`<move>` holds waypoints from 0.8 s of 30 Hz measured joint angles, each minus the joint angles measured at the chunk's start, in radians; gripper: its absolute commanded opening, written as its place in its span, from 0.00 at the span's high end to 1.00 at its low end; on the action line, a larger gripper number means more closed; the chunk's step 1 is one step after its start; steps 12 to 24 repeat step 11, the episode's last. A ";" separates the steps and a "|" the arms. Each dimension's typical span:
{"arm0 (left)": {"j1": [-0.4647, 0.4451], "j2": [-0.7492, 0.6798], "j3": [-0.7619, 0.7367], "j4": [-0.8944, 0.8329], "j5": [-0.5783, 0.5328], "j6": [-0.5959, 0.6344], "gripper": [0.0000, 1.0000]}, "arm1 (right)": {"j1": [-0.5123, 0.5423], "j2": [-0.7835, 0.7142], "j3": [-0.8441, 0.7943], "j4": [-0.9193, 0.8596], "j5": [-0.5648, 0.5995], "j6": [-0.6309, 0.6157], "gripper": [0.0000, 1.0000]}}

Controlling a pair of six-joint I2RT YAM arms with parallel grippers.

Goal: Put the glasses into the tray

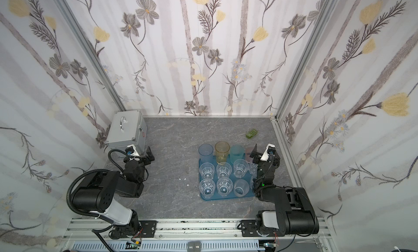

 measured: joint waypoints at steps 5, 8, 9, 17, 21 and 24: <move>0.000 0.000 0.000 0.000 0.000 0.000 0.00 | 0.000 0.000 0.000 0.000 0.000 0.000 0.00; -0.014 0.002 0.003 0.000 -0.008 0.001 0.00 | 0.000 0.000 0.000 0.000 0.000 0.000 0.00; -0.019 0.002 0.005 -0.001 -0.004 0.003 0.00 | 0.000 0.000 0.000 0.000 0.000 0.000 0.00; -0.023 0.002 0.006 -0.001 -0.004 0.006 0.00 | 0.002 0.001 0.000 0.000 0.000 0.000 0.00; -0.023 0.002 0.006 -0.001 -0.004 0.006 0.00 | 0.002 0.001 0.000 0.000 0.000 0.000 0.00; -0.023 0.002 0.006 -0.001 -0.004 0.006 0.00 | 0.002 0.001 0.000 0.000 0.000 0.000 0.00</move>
